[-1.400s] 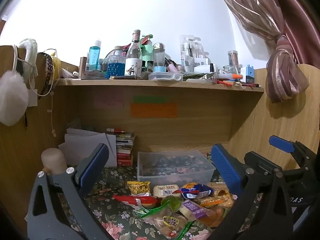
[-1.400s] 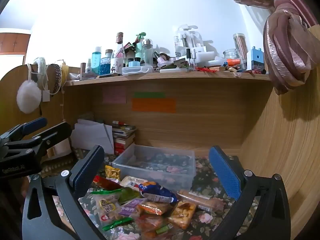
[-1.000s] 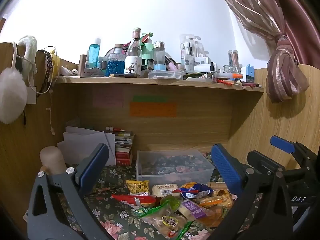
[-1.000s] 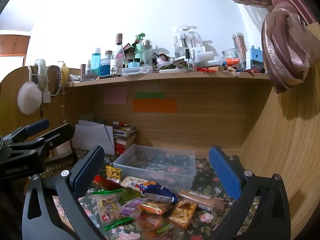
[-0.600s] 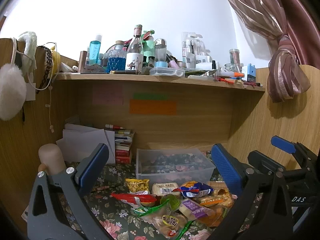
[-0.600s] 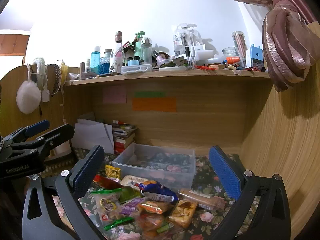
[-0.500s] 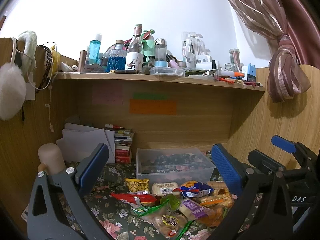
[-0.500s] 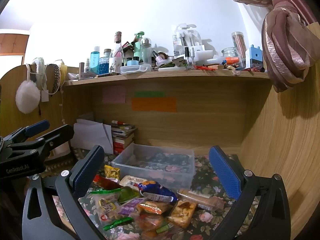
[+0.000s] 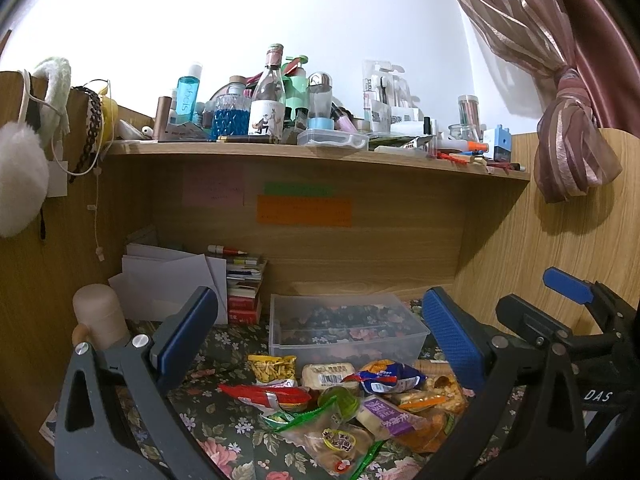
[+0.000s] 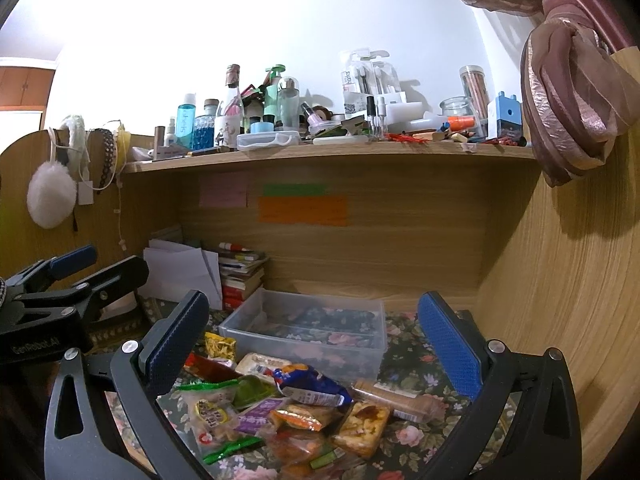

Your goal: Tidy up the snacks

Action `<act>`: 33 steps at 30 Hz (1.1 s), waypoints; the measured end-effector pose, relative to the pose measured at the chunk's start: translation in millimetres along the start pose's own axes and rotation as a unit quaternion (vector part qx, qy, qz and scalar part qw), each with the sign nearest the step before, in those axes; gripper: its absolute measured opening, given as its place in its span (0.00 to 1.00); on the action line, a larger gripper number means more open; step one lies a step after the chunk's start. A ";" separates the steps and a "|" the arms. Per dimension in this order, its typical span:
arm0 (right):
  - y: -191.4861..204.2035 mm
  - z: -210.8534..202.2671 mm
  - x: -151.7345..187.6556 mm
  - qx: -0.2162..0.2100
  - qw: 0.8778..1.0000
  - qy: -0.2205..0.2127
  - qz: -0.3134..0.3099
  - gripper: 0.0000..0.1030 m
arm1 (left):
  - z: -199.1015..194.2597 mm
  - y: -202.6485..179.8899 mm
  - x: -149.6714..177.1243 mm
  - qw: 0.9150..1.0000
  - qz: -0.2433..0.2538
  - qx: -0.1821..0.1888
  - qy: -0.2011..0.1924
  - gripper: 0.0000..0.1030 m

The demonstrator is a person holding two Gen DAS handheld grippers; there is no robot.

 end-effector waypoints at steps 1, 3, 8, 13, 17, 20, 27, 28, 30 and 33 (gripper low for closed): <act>0.0 -0.1 0.2 0.000 1.000 0.000 0.000 1.00 | -0.1 -0.3 0.2 1.000 0.000 0.000 0.000 1.00; 0.1 -0.1 0.1 0.000 1.000 0.000 0.000 1.00 | 0.3 -0.2 -0.1 1.000 0.001 0.000 0.000 1.00; 0.6 -0.6 0.2 -0.001 1.000 -0.001 0.003 1.00 | 0.9 0.7 -1.3 1.000 0.000 0.000 0.002 1.00; 0.5 -0.6 0.4 -0.002 1.000 0.000 0.004 1.00 | 0.7 0.9 -2.2 1.000 -0.001 0.000 0.002 1.00; 0.9 -0.6 0.4 -0.003 1.000 0.000 0.005 1.00 | 1.6 1.3 -1.3 1.000 -0.001 -0.001 0.002 1.00; 1.0 -0.6 0.2 -0.003 1.000 0.000 0.005 1.00 | 0.9 1.2 -1.9 1.000 0.000 0.000 0.002 1.00; -0.2 -0.2 0.1 -0.002 1.000 -0.001 0.007 1.00 | 0.8 1.8 -2.6 1.000 -0.001 0.001 0.003 1.00; 0.0 0.1 0.2 -0.002 1.000 0.000 0.007 1.00 | 1.7 2.1 -1.5 1.000 -0.001 0.000 0.003 1.00; -0.8 0.3 0.3 -0.003 1.000 0.001 0.008 1.00 | 0.9 2.0 -2.5 1.000 -0.001 0.001 0.003 1.00; -0.7 0.8 0.3 -0.005 1.000 0.001 0.009 1.00 | 2.3 0.7 -0.1 1.000 -0.003 0.001 0.005 1.00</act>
Point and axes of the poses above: each gripper's, at about its wrist camera, not at the fingertips, and z roughly the way its jaws point, y to its left, x to its underside, the point moved 3 cm from there along z, roughly the way its jaws point, and after that the axes turned 8 degrees about x, right-handed, at the moved point
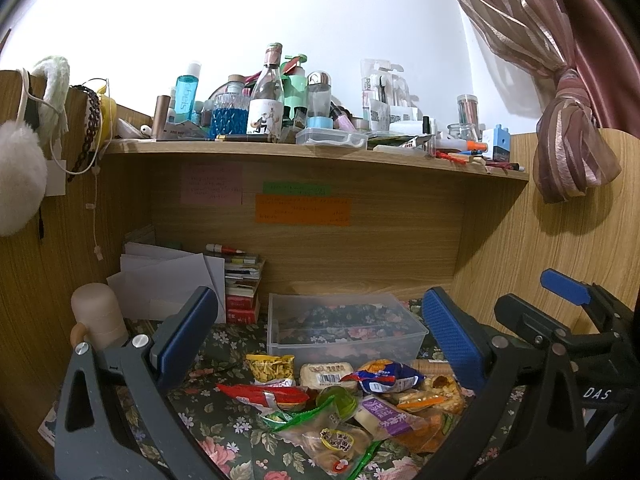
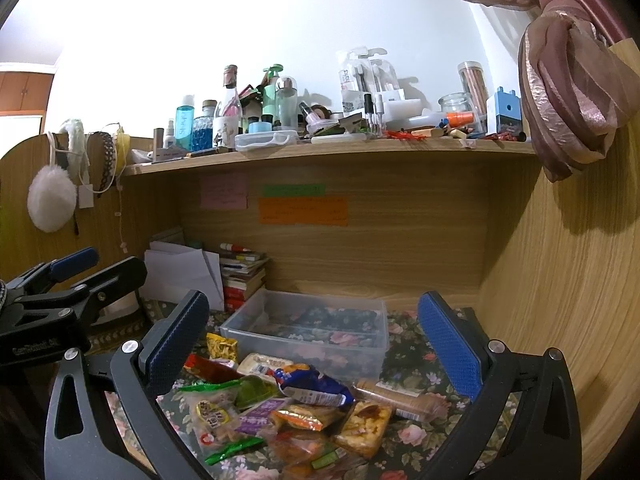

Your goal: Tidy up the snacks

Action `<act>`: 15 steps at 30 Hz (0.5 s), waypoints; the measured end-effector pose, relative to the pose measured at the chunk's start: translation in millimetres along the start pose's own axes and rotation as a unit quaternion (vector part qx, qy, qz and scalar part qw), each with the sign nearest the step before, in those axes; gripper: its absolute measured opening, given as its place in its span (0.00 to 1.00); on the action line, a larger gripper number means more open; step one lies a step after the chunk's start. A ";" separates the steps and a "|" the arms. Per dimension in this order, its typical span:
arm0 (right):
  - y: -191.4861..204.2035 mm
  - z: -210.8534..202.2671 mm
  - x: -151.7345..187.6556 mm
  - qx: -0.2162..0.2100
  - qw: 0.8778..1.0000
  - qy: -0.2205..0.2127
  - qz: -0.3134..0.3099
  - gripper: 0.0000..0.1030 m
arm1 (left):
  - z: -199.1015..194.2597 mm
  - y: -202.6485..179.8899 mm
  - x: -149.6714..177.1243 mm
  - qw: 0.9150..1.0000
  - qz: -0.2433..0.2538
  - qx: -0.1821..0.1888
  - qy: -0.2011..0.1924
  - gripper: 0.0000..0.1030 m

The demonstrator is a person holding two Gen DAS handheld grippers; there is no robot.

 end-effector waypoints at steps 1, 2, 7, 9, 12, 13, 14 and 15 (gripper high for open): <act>0.2 0.3 -0.1 0.000 1.000 0.000 -0.001 1.00 | 0.6 -0.6 0.4 1.000 0.000 0.000 0.001 1.00; 0.3 0.5 -0.1 0.000 1.000 0.000 -0.001 1.00 | 1.7 -1.3 1.9 1.000 -0.001 0.001 0.002 1.00; 1.3 2.5 0.2 0.000 1.000 0.002 -0.004 1.00 | 2.1 -5.0 2.5 1.000 0.001 0.001 0.000 1.00; 0.7 3.2 0.4 0.003 1.000 0.004 -0.004 1.00 | 1.6 -6.0 2.9 1.000 0.003 0.001 -0.002 1.00; -1.5 5.5 1.6 -0.002 1.000 0.007 0.001 1.00 | 4.1 -3.4 4.3 1.000 0.001 0.003 0.000 1.00; -2.7 6.8 2.6 -0.003 1.000 0.009 0.003 0.99 | 7.0 -1.6 7.1 1.000 -0.002 0.003 0.006 0.98; -3.9 8.8 3.6 -0.003 1.000 0.013 0.004 0.98 | 8.2 0.9 8.0 1.000 -0.003 0.003 0.007 0.96; -5.7 11.4 5.7 -0.002 1.000 0.018 0.004 0.95 | 10.6 4.3 9.9 1.000 -0.005 0.002 0.011 0.95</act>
Point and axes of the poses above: each gripper's, at about its wrist camera, not at the fingertips, and z roughly the way its jaws point, y to its left, x to its underside, the point moved 3 cm from there along z, roughly the way its jaws point, and after that the axes turned 8 degrees about x, right-handed, at the moved point
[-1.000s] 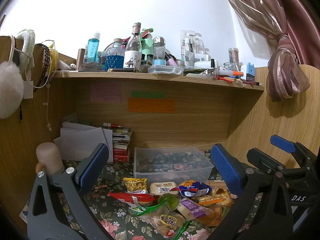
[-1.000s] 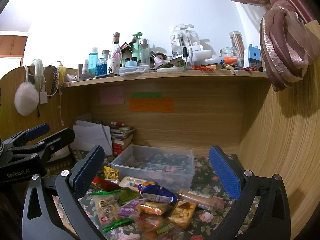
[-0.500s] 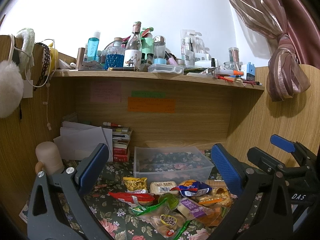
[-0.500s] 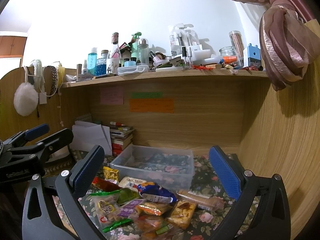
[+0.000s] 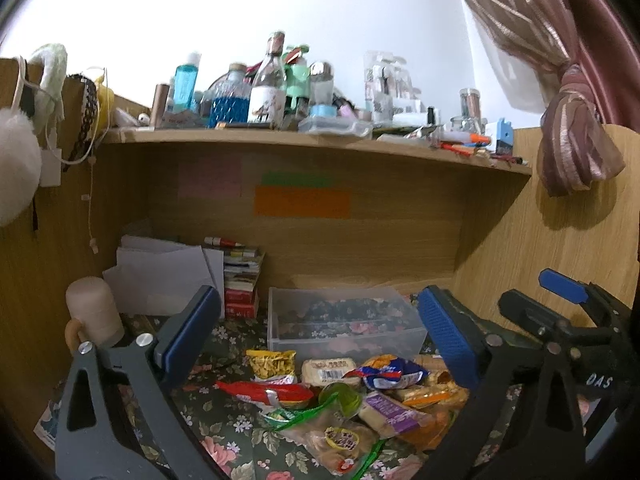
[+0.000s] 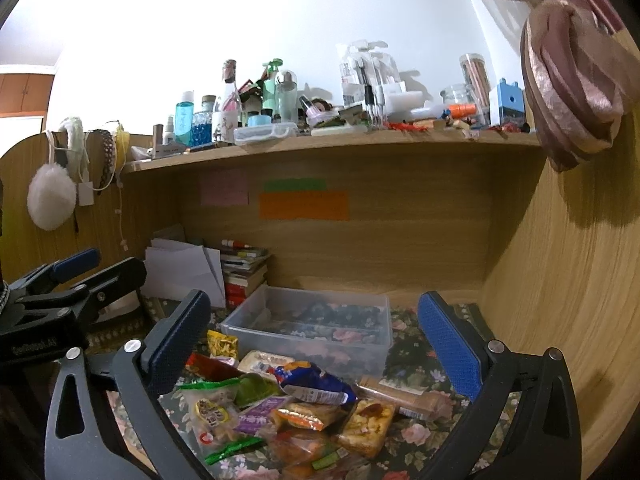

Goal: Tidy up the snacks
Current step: 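Grasp the red snack bag with the left tool while the right tool grasps the cracker pack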

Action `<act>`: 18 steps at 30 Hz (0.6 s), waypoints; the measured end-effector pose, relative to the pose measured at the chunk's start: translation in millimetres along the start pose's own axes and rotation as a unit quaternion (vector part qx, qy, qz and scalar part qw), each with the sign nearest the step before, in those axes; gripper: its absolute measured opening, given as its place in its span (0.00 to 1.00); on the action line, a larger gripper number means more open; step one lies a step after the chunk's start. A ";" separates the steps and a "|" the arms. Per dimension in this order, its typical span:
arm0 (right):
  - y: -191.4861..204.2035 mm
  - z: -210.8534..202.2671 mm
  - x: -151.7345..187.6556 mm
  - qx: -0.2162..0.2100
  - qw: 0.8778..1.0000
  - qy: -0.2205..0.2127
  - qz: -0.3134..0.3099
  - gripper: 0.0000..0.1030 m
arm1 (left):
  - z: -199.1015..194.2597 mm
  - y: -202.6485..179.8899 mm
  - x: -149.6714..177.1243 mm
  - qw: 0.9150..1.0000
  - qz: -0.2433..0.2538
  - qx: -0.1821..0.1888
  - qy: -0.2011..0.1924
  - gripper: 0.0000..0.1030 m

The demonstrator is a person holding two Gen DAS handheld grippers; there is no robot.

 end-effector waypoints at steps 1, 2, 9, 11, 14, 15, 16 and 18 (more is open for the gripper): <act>-1.4 2.2 2.0 0.001 1.000 0.005 0.001 0.93 | 4.0 4.5 4.2 1.000 -0.003 -0.004 0.009 0.94; -3.5 5.5 4.3 0.002 1.000 0.011 0.001 0.92 | 7.1 9.2 7.8 1.000 -0.005 -0.008 0.016 0.93; -24.6 36.0 34.8 0.010 0.996 0.087 0.006 0.79 | 29.0 41.5 37.2 0.997 -0.012 -0.031 0.076 0.90; -32.0 44.5 46.3 0.015 0.994 0.112 0.006 0.77 | 35.7 49.5 45.8 0.995 -0.016 -0.033 0.096 0.90; -41.5 53.3 62.1 0.019 0.989 0.145 0.010 0.73 | 49.3 61.5 66.0 0.990 -0.026 -0.037 0.137 0.90; -43.3 54.3 65.2 0.021 0.988 0.153 0.011 0.72 | 51.7 64.2 71.4 0.988 -0.029 -0.038 0.146 0.90; -45.8 56.2 69.7 0.023 0.987 0.162 0.013 0.72 | 55.6 67.7 78.1 0.986 -0.034 -0.038 0.156 0.91; -51.3 59.6 78.3 0.027 0.983 0.178 0.017 0.72 | 61.2 71.2 85.0 0.984 -0.043 -0.038 0.169 0.94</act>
Point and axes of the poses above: each gripper's, at about its wrist camera, not at the fingertips, and z roughly the way its jaws point, y to its left, x to its underside, the point moved 3 cm from there along z, roughly the way its jaws point, and after that the axes turned 8 degrees about x, right-handed, at the moved point
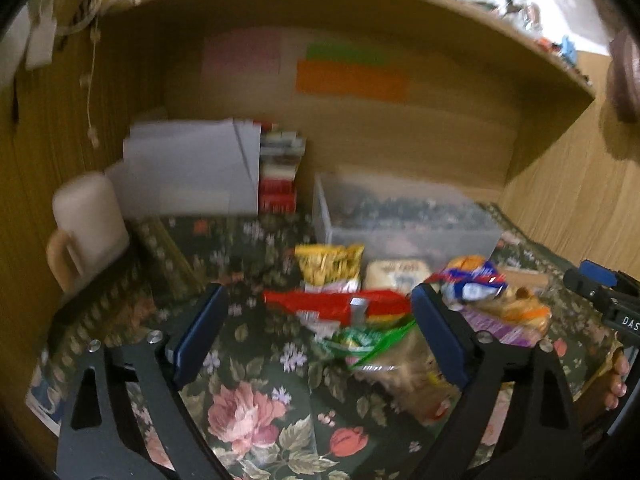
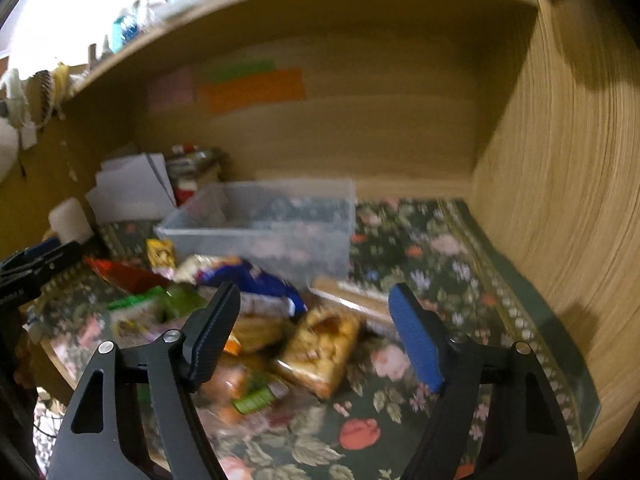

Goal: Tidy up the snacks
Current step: 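Grasp the red snack bag with the left tool while the right tool grasps the cracker pack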

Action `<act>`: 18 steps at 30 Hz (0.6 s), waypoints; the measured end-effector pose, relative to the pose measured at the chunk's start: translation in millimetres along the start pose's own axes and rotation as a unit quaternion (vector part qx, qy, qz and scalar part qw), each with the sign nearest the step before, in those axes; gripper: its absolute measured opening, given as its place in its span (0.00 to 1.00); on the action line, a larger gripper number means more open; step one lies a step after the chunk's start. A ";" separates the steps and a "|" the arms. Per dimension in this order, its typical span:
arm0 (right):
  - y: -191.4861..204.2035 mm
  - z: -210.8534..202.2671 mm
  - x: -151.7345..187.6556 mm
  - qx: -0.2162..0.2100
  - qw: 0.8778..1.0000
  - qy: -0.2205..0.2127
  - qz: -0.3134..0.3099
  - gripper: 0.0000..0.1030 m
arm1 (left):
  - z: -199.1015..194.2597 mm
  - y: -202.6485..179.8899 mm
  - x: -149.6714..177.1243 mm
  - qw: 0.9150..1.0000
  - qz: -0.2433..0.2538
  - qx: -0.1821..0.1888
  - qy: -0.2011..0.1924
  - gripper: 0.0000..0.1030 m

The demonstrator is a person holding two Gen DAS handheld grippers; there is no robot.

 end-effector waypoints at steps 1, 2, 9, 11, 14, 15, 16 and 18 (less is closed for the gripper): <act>-1.9 3.1 2.8 0.001 1.000 0.009 0.003 0.72 | 6.7 3.3 5.9 1.000 -0.008 0.003 0.010 0.97; -2.9 5.6 4.6 0.001 1.000 0.016 0.005 0.72 | 8.7 3.3 6.7 1.000 -0.011 0.006 0.015 0.98; -4.3 30.5 21.1 -0.004 0.998 0.067 0.014 0.68 | 36.9 -1.7 14.1 0.998 -0.024 0.027 0.054 1.00; -4.9 37.0 23.5 -0.007 0.997 0.077 0.015 0.67 | 47.8 -4.9 13.7 0.997 -0.026 0.031 0.062 1.00; -3.2 45.5 23.8 -0.017 0.996 0.089 0.016 0.65 | 57.2 -7.2 11.0 0.997 -0.024 0.038 0.062 1.00; -2.6 48.9 23.2 -0.020 0.995 0.094 0.016 0.65 | 60.1 -8.1 9.8 0.997 -0.024 0.039 0.061 1.00; -1.7 52.1 23.0 -0.021 0.995 0.097 0.015 0.65 | 61.3 -9.1 8.9 0.997 -0.023 0.040 0.059 1.00; 0.6 59.3 22.7 -0.022 0.994 0.105 0.008 0.65 | 66.7 -10.8 5.5 0.997 -0.023 0.042 0.055 1.00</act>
Point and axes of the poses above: each gripper's, at about its wrist camera, not at the fingertips, and z roughly the way its jaws point, y to its left, x to its underside, the point moved 3 cm from there along z, roughly the way its jaws point, and after that the axes turned 8 degrees about x, right-handed, at the moved point
